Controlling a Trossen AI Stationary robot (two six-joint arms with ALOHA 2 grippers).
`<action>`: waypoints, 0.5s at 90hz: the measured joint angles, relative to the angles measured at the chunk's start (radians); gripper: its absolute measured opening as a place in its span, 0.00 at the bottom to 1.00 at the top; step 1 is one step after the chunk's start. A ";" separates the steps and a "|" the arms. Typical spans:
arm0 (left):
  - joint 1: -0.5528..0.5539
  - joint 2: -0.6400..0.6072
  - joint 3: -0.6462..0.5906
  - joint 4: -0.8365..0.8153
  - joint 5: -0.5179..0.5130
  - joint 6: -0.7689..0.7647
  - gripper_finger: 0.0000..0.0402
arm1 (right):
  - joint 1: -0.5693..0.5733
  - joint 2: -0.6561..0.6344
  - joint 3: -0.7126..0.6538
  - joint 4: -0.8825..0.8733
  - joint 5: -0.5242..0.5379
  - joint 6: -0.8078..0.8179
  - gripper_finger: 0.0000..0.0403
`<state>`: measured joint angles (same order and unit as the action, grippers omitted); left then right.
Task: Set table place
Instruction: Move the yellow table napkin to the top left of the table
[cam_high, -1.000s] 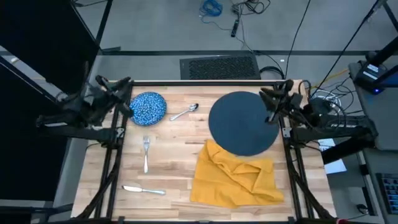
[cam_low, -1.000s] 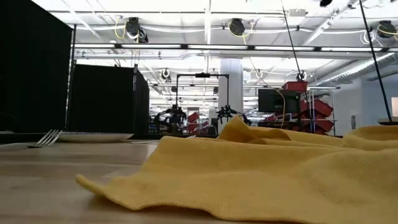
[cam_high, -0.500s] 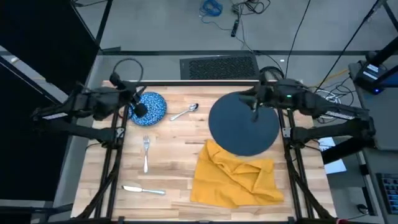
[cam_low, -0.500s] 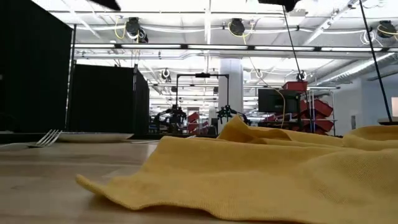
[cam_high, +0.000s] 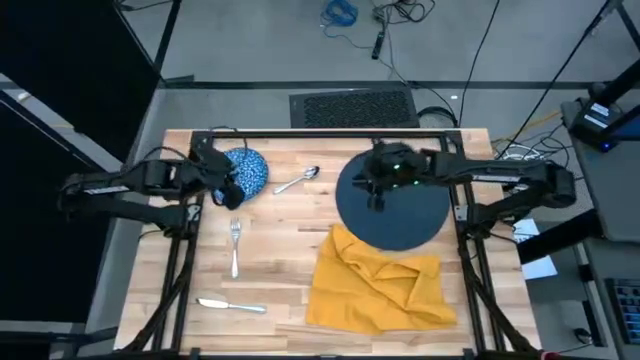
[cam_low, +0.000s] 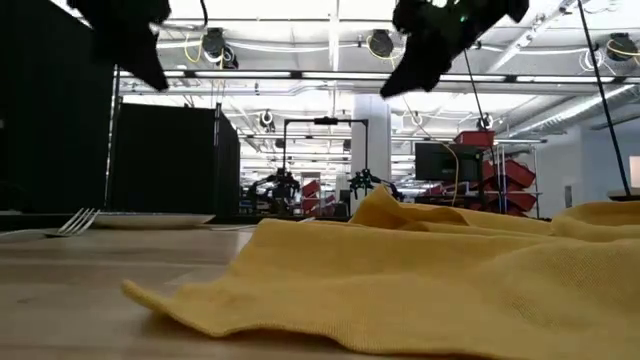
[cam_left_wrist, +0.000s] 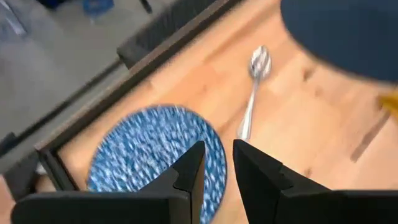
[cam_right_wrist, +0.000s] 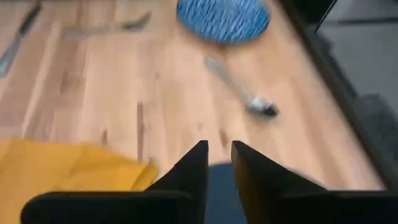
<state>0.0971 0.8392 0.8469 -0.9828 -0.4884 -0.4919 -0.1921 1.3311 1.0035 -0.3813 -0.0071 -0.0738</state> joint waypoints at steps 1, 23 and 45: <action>0.000 0.001 -0.010 0.008 0.005 0.000 0.17 | 0.002 0.007 0.000 0.000 0.000 -0.002 0.16; 0.000 0.019 -0.195 0.347 0.134 -0.001 0.17 | 0.039 0.089 0.000 -0.034 0.000 -0.026 0.16; -0.009 0.100 -0.287 0.773 0.313 0.038 0.17 | 0.044 0.094 0.000 -0.161 -0.033 -0.020 0.16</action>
<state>0.0878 0.9395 0.5601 -0.2093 -0.1751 -0.4536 -0.1484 1.4251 1.0035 -0.5425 -0.0405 -0.0933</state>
